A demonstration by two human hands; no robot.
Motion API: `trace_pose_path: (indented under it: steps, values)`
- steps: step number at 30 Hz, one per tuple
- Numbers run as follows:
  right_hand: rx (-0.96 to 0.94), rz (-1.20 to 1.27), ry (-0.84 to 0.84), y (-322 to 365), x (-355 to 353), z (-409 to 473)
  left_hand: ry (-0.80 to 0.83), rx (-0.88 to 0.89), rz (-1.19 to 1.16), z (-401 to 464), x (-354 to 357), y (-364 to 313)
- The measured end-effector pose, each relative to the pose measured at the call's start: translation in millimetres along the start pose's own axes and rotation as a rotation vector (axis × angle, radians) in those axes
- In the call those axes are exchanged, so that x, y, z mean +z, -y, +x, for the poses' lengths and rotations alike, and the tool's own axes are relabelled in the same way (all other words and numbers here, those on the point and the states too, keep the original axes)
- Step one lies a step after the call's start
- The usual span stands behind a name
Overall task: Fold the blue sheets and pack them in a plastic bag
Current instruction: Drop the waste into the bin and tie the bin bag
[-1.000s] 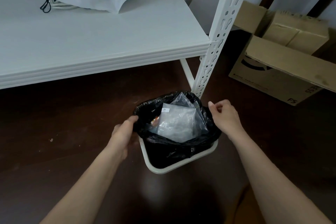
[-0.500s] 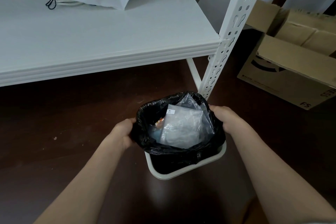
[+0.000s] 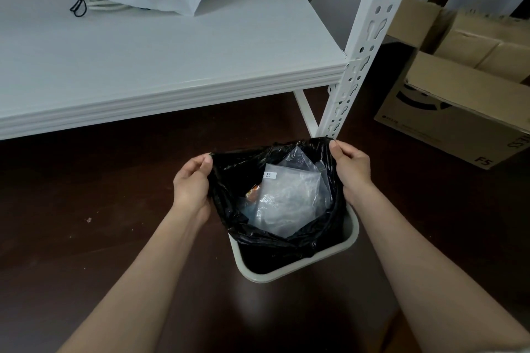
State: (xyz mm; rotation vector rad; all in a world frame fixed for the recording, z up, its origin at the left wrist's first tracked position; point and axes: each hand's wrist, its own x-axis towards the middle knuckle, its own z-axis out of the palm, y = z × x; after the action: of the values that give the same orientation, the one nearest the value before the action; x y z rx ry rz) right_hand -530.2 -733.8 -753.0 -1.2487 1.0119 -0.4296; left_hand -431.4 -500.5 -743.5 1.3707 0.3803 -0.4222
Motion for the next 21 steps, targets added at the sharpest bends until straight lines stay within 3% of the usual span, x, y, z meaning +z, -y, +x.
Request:
trace_pose_path:
  steps: [8, 16, 21]
  values:
    - [-0.055, 0.067, 0.026, 19.2, -5.9, -1.4, -0.07, 0.044, 0.062, -7.1, -4.8, -13.6]
    - [-0.204, -0.147, 0.057, 48.4, -38.8, -15.6, -0.121, 0.141, 0.176, -8.3, -10.8, -16.4]
    - [-0.195, -0.027, 0.06, 65.1, -60.4, -26.5, -0.115, 0.111, 0.185, -16.7, -11.4, -22.3]
